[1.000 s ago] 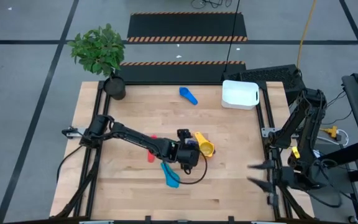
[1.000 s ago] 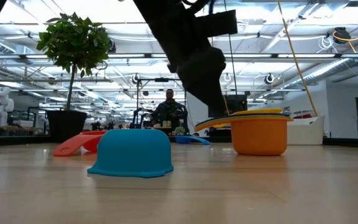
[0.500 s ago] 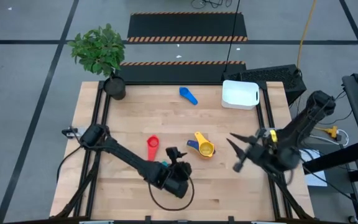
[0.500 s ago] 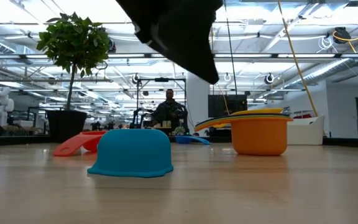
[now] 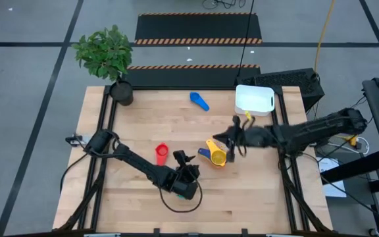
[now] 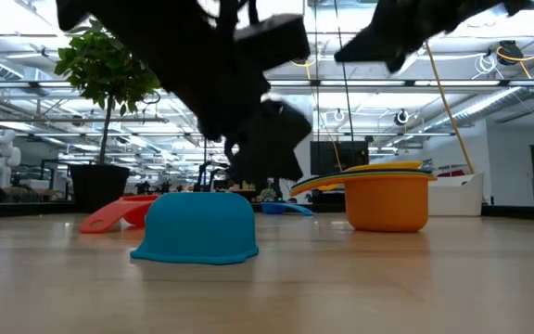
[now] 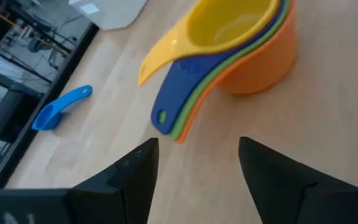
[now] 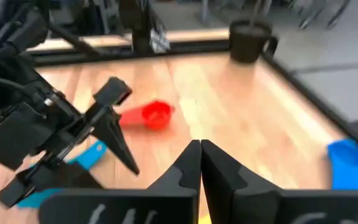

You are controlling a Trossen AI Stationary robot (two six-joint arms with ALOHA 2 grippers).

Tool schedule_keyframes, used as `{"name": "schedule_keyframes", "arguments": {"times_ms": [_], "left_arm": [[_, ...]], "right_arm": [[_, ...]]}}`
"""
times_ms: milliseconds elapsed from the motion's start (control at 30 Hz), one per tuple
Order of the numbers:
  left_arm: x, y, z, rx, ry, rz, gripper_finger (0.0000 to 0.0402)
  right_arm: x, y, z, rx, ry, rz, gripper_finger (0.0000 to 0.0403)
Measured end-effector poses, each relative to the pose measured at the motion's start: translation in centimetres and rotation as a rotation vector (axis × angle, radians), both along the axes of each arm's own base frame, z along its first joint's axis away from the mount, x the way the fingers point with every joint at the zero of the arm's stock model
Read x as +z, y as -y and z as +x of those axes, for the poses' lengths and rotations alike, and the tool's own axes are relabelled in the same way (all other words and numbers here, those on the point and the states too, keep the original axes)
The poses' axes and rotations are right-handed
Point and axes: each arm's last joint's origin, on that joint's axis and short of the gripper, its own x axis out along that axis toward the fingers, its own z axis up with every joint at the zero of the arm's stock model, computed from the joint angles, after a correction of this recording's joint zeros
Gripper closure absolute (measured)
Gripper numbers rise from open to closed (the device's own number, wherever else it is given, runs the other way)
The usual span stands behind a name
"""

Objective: Nest measuring cups in basket
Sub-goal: Stack the yellow measuring cup on top of the violet measuring cup

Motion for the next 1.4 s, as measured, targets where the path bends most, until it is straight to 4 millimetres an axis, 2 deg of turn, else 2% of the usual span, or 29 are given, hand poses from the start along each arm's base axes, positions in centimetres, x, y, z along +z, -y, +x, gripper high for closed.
{"name": "schedule_keyframes", "arguments": {"times_ms": [100, 233, 367, 533, 867, 1400], "left_arm": [[-0.5, -1.0, 0.2, 0.023, 0.025, -0.01, 0.0177], [-1.3, -2.6, 0.6, 0.015, 0.057, -0.034, 0.0177], [-1.7, -3.6, 0.9, -0.027, 0.047, -0.016, 0.0177], [-1.7, -4.8, 1.2, -0.027, 0.017, 0.011, 0.0176], [-1.8, -6.6, 1.7, -0.057, -0.031, -0.014, 0.0176], [-1.7, -6.7, 1.9, -0.07, -0.023, -0.011, 0.0176]], "right_arm": [[-0.9, 2.6, 0.0, 0.021, -0.086, 0.106, 0.0402], [-3.6, 4.9, -0.1, -0.015, -0.298, 0.2, 0.0402], [-5.8, 5.7, 0.1, -0.038, -0.447, 0.224, 0.0403], [-7.5, 6.0, 1.3, 0.028, -0.525, 0.271, 0.0403], [-8.6, 6.4, 4.0, 0.052, -0.586, 0.247, 0.0403], [-8.2, 5.6, 5.0, 0.161, -0.533, 0.296, 0.0403]]}}
